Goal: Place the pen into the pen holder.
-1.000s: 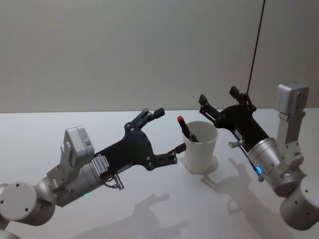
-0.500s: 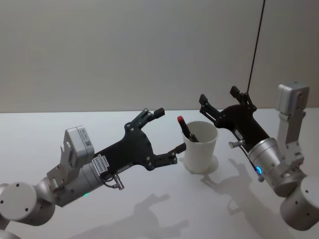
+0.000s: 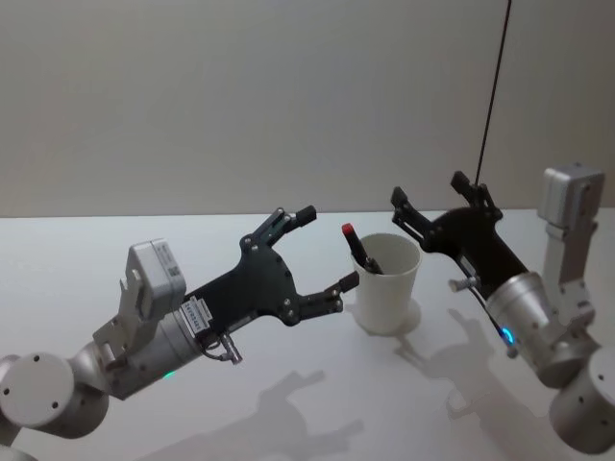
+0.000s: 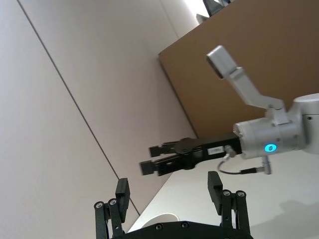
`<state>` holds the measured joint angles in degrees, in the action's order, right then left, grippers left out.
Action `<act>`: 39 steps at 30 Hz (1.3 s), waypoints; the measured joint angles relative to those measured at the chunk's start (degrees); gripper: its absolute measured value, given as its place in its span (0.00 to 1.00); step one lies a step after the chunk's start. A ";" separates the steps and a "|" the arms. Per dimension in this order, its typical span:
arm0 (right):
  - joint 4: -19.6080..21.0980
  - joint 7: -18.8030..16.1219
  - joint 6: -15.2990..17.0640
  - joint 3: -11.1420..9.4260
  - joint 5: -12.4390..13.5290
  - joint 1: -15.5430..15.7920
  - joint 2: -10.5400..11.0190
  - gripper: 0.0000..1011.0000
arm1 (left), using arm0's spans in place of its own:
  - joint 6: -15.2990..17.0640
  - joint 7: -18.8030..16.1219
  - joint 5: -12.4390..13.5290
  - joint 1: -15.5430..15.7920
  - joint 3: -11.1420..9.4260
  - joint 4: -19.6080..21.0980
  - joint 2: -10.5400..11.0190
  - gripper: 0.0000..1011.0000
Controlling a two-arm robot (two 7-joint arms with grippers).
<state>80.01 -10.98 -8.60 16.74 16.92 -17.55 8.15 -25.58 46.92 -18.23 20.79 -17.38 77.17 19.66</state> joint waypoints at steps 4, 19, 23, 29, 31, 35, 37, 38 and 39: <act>1.96 0.63 1.01 -0.36 -0.04 1.69 1.01 0.99 | 1.40 -2.46 0.35 -0.38 -0.50 0.88 0.12 0.99; 11.53 3.87 5.79 -2.07 -0.27 9.97 6.07 0.99 | 7.99 -13.98 2.04 -2.18 -2.65 4.86 0.68 0.99; 13.90 4.68 6.91 -2.49 -0.32 12.00 7.32 0.99 | 9.70 -16.94 2.47 -2.63 -3.22 5.84 0.83 0.99; 17.64 5.91 8.79 -3.13 -0.42 15.26 9.29 0.99 | 12.25 -21.47 3.14 -3.39 -4.06 7.43 1.05 0.99; 18.89 6.35 9.38 -3.37 -0.45 16.35 9.94 0.99 | 13.24 -23.19 3.38 -3.67 -4.38 8.01 1.13 0.99; 20.33 6.85 10.13 -3.63 -0.48 17.60 10.71 0.99 | 14.82 -26.04 3.79 -4.10 -4.92 8.99 1.27 0.99; 20.84 7.02 10.39 -3.74 -0.49 18.06 11.00 0.99 | 15.84 -27.74 4.04 -4.36 -5.27 9.60 1.35 0.99; 20.94 7.07 10.45 -3.75 -0.49 18.15 11.06 0.99 | 16.18 -28.33 4.12 -4.45 -5.38 9.79 1.38 0.99; 21.03 7.10 10.50 -3.76 -0.49 18.23 11.10 0.99 | 16.51 -28.91 4.21 -4.55 -5.50 9.99 1.41 0.99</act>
<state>101.04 -3.88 1.90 12.98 16.43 0.68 19.25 -9.07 18.01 -14.02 16.25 -22.88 87.16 21.07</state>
